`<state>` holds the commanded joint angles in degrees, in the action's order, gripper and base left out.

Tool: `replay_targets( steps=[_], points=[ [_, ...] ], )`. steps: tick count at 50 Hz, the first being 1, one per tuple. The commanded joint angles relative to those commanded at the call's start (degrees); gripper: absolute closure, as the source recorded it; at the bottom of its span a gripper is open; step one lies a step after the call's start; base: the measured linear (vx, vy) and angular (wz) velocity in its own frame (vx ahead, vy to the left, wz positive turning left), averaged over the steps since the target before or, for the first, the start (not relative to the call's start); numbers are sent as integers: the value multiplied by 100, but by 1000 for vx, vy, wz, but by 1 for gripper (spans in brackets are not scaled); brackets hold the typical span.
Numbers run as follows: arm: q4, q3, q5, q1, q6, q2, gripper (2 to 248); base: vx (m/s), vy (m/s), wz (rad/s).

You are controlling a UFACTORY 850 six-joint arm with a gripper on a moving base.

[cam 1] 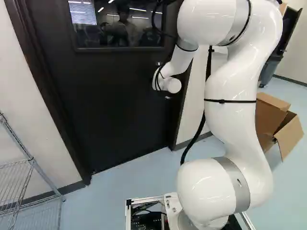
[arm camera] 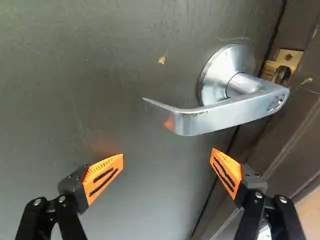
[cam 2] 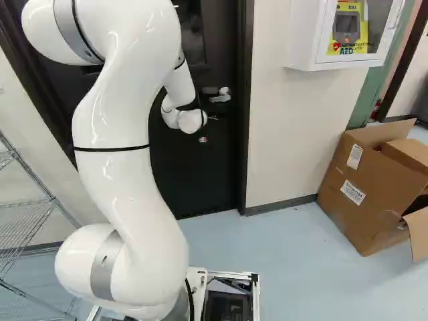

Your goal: Open the door and move inside

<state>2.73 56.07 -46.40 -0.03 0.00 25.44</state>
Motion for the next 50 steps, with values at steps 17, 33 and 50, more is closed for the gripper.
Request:
replay_targets(
  steps=[17,33,50],
  points=[
    [0,577,0,83,0,451,3,0,0,0],
    [0,1012,0,257,0,784,3,0,0,0],
    [-324,719,130,461,0,561,3,0,0,0]
  ],
)
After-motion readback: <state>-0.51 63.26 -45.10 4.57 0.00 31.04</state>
